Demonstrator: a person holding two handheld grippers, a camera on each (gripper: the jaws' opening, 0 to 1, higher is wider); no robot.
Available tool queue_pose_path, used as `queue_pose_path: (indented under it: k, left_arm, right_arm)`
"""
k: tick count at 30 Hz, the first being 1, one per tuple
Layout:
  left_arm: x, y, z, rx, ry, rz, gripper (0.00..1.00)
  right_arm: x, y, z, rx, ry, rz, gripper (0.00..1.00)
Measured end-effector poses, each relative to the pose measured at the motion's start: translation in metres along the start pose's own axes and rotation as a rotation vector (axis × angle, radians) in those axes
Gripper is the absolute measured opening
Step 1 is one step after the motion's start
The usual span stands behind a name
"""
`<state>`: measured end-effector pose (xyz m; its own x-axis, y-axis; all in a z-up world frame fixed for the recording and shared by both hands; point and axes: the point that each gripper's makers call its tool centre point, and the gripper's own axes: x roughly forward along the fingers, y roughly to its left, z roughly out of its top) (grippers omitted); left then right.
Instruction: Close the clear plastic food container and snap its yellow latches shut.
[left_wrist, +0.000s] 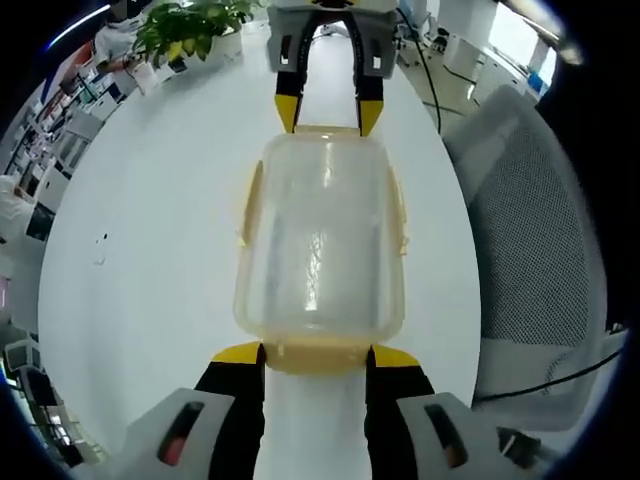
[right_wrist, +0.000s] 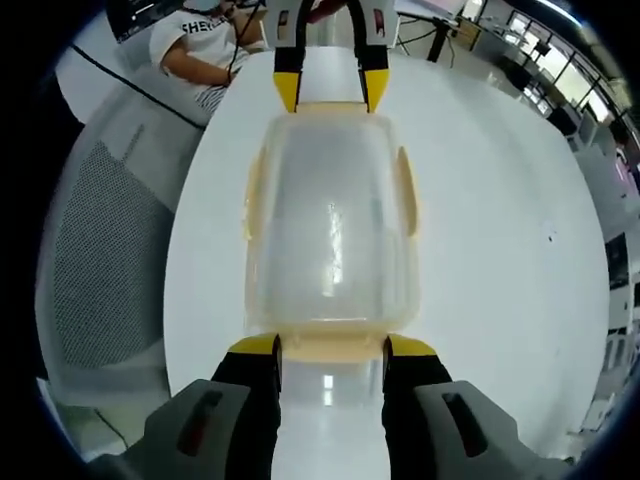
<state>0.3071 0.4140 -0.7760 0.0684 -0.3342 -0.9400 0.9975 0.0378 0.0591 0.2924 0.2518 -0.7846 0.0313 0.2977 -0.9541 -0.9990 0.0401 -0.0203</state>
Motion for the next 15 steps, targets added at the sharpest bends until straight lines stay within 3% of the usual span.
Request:
queue_pose_path:
  k: [15]
  left_arm:
    - [0.013, 0.001, 0.017, 0.003, 0.003, -0.012, 0.33]
  right_arm:
    - [-0.005, 0.0, -0.02, 0.005, -0.011, -0.006, 0.36]
